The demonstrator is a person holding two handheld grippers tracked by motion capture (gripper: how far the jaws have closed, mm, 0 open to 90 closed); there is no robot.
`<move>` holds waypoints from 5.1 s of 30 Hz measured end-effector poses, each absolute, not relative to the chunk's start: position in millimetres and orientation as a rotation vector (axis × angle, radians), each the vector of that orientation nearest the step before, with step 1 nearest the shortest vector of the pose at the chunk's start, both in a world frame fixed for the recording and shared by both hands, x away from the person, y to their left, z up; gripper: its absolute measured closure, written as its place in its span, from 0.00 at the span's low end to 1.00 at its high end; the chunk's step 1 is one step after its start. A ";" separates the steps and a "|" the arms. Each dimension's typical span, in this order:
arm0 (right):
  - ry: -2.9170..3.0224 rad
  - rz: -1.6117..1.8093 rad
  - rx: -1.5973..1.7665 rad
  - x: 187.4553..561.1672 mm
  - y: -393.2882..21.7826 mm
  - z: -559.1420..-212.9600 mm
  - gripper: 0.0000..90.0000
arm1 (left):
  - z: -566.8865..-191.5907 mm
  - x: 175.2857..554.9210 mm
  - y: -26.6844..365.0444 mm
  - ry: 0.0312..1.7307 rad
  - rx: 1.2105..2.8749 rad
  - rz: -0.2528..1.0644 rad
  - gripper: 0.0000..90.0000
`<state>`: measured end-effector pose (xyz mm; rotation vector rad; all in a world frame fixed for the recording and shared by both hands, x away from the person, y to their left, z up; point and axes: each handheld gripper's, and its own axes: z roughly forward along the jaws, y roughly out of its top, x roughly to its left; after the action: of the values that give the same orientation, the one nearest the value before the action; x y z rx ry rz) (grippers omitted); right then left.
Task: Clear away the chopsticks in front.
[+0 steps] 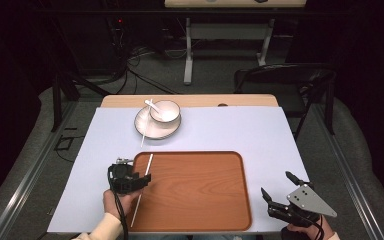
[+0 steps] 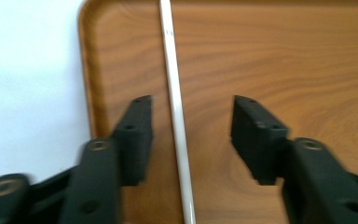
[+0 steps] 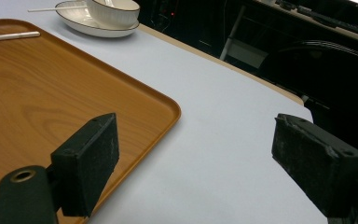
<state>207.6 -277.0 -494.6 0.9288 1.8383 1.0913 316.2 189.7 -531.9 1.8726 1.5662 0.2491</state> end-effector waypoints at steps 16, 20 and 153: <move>1.842 1.100 0.922 207.5 -277.1 -494.5 0.16 | -457.8 411.6 228.4 1.432 1.947 0.403 0.13; 1.846 1.100 0.922 208.0 -277.2 -494.7 0.16 | -447.4 447.1 230.8 1.458 1.954 0.399 0.06; 1.845 1.097 0.922 208.8 -276.9 -494.8 0.16 | -442.4 430.3 236.8 1.500 1.821 0.278 0.94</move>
<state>208.8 -276.9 -494.8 0.9221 1.8455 1.0967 430.3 236.8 -442.4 1.8209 1.4998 0.2780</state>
